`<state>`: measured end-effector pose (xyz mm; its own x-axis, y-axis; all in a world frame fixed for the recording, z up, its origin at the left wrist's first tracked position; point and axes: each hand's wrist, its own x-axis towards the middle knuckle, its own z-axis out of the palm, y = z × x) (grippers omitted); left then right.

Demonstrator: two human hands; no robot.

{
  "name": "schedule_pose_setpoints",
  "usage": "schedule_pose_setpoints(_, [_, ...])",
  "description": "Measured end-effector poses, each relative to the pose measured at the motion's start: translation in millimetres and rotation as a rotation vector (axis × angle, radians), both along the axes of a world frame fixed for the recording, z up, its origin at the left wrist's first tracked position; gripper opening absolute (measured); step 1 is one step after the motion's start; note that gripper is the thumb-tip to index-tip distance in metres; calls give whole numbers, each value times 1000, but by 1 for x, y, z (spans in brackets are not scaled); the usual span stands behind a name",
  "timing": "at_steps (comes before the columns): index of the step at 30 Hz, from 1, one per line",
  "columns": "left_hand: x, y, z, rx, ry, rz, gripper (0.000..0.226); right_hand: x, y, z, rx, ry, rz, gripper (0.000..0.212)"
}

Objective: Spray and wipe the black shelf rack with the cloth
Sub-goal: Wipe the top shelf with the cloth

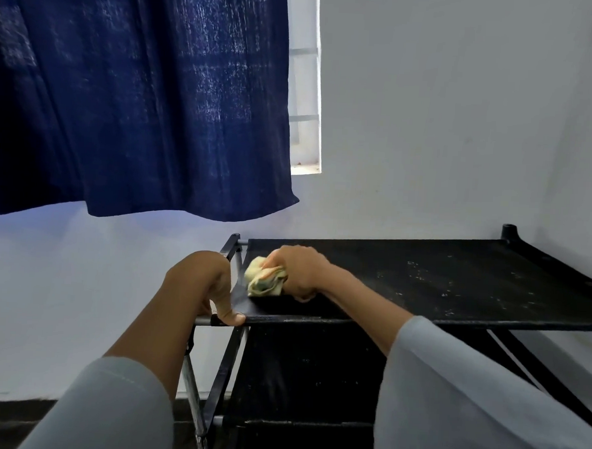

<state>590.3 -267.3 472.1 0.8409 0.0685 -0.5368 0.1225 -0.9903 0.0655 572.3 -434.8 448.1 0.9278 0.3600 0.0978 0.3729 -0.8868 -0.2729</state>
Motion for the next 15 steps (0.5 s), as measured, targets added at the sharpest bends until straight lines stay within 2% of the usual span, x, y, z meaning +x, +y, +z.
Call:
schedule_pose_setpoints(3, [1, -5, 0, 70, 44, -6, 87, -23, -17, 2, 98, 137, 137, 53])
schedule_pose_setpoints(5, [1, -5, 1, 84, 62, 13, 87, -34, -41, 2, 162, 198, 197, 60])
schedule_pose_setpoints(12, [-2, -5, 4, 102, 68, 14, 91, -58, -135, 4, 191, 349, 59, 62])
schedule_pose_setpoints(15, [-1, -2, 4, 94, 65, -39, 92, -65, -151, 4, 194, 329, 69, 52])
